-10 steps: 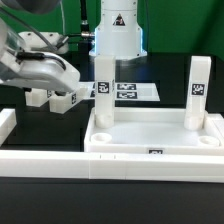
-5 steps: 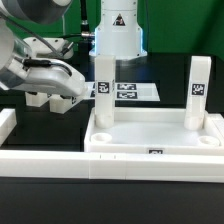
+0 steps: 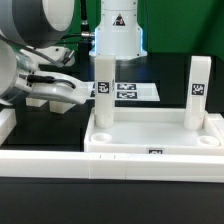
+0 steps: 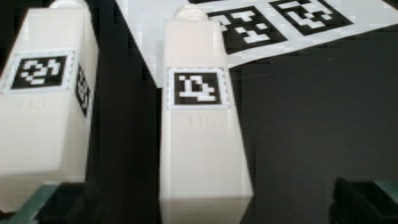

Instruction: Assemble desk

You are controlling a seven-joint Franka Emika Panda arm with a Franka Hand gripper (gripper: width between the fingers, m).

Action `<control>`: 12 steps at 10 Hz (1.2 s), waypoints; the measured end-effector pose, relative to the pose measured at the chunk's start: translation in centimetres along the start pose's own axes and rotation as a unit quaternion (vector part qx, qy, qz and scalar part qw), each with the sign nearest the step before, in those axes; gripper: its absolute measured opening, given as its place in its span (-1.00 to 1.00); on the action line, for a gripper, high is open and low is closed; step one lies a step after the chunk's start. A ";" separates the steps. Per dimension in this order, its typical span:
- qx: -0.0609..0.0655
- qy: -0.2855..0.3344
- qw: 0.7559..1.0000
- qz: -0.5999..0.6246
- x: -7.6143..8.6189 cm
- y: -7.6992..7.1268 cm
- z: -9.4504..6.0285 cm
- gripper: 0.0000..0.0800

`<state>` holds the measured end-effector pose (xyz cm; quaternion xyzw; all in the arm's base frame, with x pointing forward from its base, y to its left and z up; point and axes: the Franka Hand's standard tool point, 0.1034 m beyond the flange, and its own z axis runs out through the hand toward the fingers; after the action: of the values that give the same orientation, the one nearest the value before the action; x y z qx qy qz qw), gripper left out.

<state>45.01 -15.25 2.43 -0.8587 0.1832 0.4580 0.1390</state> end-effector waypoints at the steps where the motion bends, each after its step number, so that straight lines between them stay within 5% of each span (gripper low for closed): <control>1: -0.001 0.001 1.000 0.000 0.2 -0.1 0.4 0.62; 8: -0.003 -0.012 1.000 0.000 0.3 -0.3 2.9 0.62; 9: -0.003 -0.012 1.000 0.000 0.3 -0.3 2.9 0.31; 10: -0.003 -0.012 1.000 0.000 0.3 -0.3 2.9 0.31; 12: -0.003 -0.012 1.000 -0.001 0.4 -0.3 2.9 -0.28</control>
Offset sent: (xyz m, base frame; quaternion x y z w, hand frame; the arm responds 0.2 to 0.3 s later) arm -0.0113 0.0107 -0.0119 0.0045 -0.0080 -0.0020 1.0000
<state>43.23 -13.88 0.61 -0.8539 0.1795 0.4685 0.1385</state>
